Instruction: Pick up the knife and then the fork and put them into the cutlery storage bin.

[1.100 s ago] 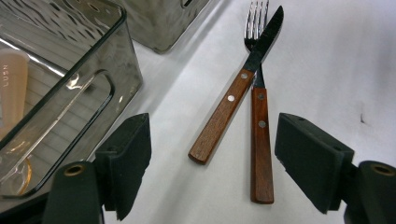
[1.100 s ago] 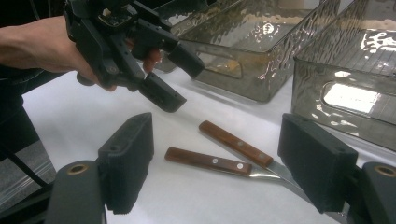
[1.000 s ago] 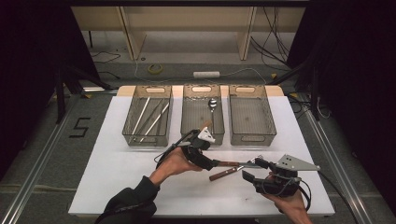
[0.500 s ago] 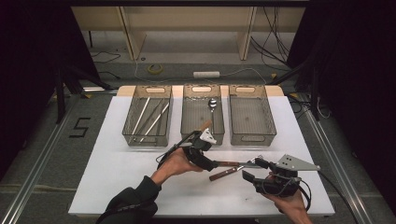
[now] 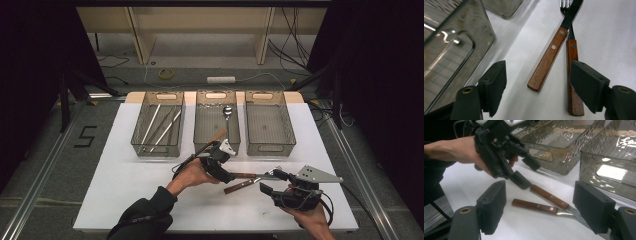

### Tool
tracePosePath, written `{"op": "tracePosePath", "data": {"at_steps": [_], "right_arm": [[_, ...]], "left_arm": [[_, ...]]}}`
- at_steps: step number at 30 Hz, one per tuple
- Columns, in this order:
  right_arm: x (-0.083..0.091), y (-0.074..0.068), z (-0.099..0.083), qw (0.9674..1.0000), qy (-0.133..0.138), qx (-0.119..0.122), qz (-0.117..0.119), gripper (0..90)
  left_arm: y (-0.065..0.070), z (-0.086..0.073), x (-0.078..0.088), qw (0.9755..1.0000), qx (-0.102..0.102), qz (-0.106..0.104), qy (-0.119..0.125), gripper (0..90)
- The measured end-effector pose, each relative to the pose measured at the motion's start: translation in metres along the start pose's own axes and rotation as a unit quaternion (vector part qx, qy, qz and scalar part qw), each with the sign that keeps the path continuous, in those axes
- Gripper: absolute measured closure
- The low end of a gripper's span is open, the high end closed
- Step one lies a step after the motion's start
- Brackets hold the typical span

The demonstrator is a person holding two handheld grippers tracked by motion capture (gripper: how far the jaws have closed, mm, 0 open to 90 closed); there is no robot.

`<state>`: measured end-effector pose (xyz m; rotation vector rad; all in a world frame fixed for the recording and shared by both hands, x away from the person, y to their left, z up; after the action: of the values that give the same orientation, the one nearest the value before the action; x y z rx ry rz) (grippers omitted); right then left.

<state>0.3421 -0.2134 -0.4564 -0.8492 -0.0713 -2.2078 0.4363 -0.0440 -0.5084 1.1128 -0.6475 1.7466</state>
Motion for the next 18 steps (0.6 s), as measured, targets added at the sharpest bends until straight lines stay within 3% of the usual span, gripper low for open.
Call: {"op": "tracePosePath", "data": {"at_steps": [7, 11, 18], "right_arm": [[0.000, 0.000, 0.000, 1.0000, -0.001, 0.002, 0.000, 27.8], [-0.001, 0.000, 0.000, 1.0000, -0.002, 0.004, 0.001, 27.9], [-0.002, -0.001, 0.000, 1.0000, -0.005, 0.004, 0.002, 27.9]], "left_arm": [[0.002, 0.002, -0.013, 0.9998, -0.012, -0.012, -0.009, 38.1], [0.003, 0.000, -0.017, 0.9993, -0.027, -0.008, -0.027, 43.8], [0.001, -0.001, -0.021, 0.9988, -0.032, -0.013, -0.035, 50.7]]}}
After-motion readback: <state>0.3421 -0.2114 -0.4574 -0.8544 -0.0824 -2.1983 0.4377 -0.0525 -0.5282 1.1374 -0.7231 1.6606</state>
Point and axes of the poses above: each handheld gripper's, and its own axes: x roughly backward along the jaws, z roughly out of its top, y roughly to its right, the point moved 7 cm from there along -x, roughly forward along the jaws, and after that the axes turned 12 degrees about -y, right-handed, at the moved point
